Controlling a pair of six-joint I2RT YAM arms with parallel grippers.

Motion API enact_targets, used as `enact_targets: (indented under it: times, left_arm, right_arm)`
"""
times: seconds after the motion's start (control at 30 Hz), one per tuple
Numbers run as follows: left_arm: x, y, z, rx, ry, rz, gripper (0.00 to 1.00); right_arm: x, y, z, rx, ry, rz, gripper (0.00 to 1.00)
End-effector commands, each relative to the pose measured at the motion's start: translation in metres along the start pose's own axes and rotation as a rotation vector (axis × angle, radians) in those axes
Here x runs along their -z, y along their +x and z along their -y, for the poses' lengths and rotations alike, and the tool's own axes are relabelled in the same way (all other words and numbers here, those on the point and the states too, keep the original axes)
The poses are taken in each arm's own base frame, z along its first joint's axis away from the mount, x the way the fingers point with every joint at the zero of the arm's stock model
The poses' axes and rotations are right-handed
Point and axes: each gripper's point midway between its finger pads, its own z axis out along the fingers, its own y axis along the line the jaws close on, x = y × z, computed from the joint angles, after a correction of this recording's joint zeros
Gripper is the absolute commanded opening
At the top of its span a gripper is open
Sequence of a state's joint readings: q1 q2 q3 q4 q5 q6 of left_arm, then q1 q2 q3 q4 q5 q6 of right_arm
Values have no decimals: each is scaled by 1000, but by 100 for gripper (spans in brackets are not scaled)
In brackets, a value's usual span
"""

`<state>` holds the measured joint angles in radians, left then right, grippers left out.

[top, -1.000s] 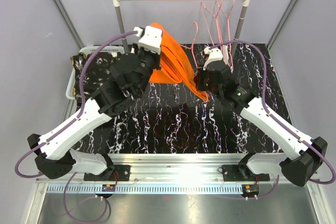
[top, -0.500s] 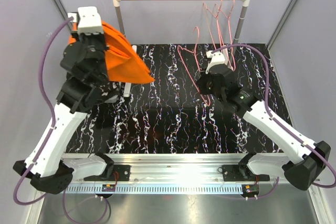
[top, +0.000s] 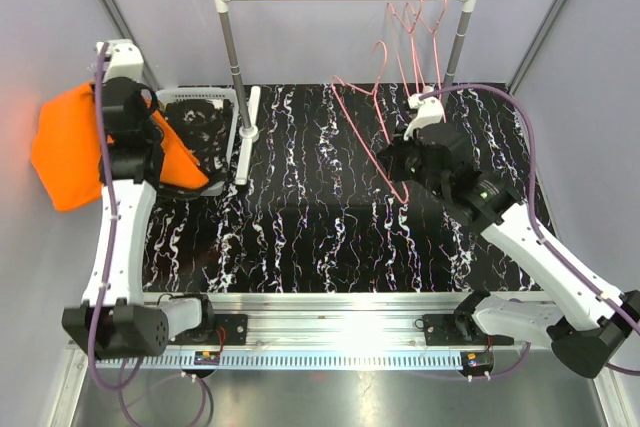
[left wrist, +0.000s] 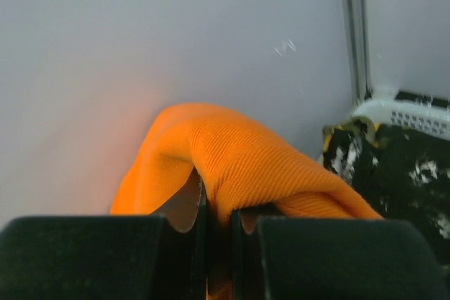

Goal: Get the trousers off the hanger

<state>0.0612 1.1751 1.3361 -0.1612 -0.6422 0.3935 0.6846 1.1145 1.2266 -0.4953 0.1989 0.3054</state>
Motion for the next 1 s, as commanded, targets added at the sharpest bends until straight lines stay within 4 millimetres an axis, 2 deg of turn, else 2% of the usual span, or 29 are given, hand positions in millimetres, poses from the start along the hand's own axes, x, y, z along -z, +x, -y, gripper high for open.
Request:
enact_targets:
  times: [0.0, 0.07, 0.1, 0.13, 0.17, 0.2, 0.27, 0.43, 0.5, 0.53, 0.57, 0.63, 0.67, 0.7, 0.73, 0.87, 0.9, 0.93, 0.97]
  left_arm:
    - [-37, -9, 56, 42, 121, 90, 0]
    - [-50, 11, 85, 36, 180, 14, 0]
    - [-54, 6, 95, 59, 209, 10, 0]
    - [-65, 24, 119, 25, 242, -44, 0]
    - [-64, 29, 134, 1, 273, -67, 0]
    - [-68, 29, 141, -11, 278, -74, 0]
    - [-61, 35, 179, -65, 349, -79, 0]
    - [-56, 51, 228, -138, 457, -105, 0]
    - [-58, 51, 236, -101, 474, -140, 0]
    - [-56, 59, 238, -113, 481, -189, 0]
    - [-61, 39, 234, -80, 464, -176, 0]
    - [-66, 58, 241, -85, 440, -272, 0]
    - [-71, 45, 239, -61, 418, -267, 0]
    - [-75, 60, 247, -66, 406, -316, 0]
    - [-74, 71, 248, -89, 398, -364, 2]
    - [-74, 90, 244, -69, 367, -450, 9]
    - [-70, 97, 249, -38, 398, -472, 11]
    - [-68, 89, 241, -1, 405, -459, 13]
    - [-66, 86, 238, 14, 421, -451, 22]
  right_arm:
    - [24, -28, -14, -46, -82, 87, 0]
    - [28, -23, -13, -51, -88, 85, 0]
    - [29, -22, -12, -50, -89, 84, 0]
    - [31, -18, -11, -52, -90, 81, 0]
    - [31, -16, -10, -49, -90, 78, 0]
    - [32, -15, -9, -47, -88, 77, 0]
    - [33, -13, -7, -43, -84, 80, 0]
    - [31, -8, -5, -32, -83, 79, 0]
    - [31, -7, -5, -27, -85, 77, 0]
    - [30, -7, -4, -24, -80, 77, 0]
    - [29, -6, -4, -19, -79, 74, 0]
    - [28, -5, -3, -17, -73, 73, 0]
    - [28, -6, -3, -17, -75, 74, 0]
    - [29, -6, -3, -16, -76, 76, 0]
    - [29, -5, -3, -17, -74, 75, 0]
    - [32, -6, -1, -14, -66, 77, 0]
    - [32, -6, 0, -14, -62, 78, 0]
    - [33, -7, 0, -12, -60, 82, 0]
    - [34, -8, 1, -13, -57, 84, 0]
